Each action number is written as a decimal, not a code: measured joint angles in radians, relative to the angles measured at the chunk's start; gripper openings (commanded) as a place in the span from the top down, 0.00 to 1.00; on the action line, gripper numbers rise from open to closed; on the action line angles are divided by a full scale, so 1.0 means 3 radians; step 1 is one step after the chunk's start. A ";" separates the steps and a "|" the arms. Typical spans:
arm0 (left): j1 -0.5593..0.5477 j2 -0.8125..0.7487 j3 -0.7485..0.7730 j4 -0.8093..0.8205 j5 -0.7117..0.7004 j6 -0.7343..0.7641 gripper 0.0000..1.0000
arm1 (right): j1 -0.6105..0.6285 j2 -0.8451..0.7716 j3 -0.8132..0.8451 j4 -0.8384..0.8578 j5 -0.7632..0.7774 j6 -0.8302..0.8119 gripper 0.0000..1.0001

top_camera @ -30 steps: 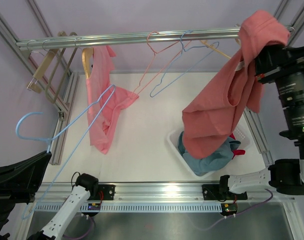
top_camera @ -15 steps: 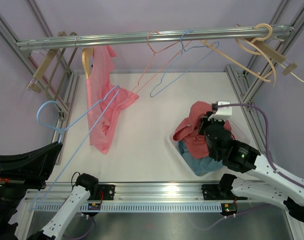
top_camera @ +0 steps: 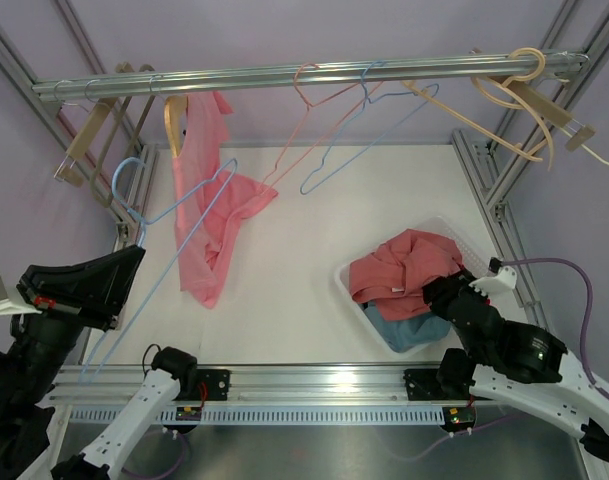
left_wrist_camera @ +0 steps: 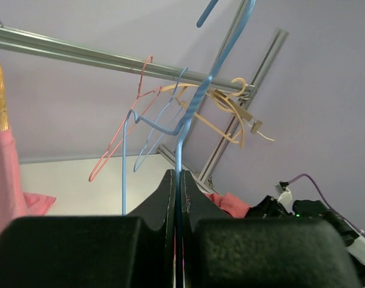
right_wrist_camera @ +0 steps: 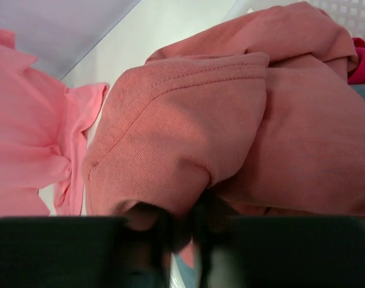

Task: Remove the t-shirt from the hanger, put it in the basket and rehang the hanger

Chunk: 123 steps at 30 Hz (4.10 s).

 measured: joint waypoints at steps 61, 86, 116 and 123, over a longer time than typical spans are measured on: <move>0.0000 0.2199 0.0121 0.0601 -0.0220 0.0332 1.00 | -0.0431 0.0033 0.0435 0.0496 -0.1600 -0.0985 0.17; -0.0004 0.2628 0.0188 0.1043 -0.0111 0.0336 0.97 | -0.0432 0.0031 0.0272 0.0566 -0.1849 -0.1053 0.18; -0.0006 0.2500 0.0015 0.1478 -0.0141 0.0282 1.00 | -0.0432 0.0167 0.0267 0.0793 -0.2024 -0.1053 0.18; 0.0144 0.2722 0.0015 0.1483 -0.0127 0.0175 1.00 | -0.0432 0.0168 0.0266 0.0797 -0.2056 -0.1054 0.18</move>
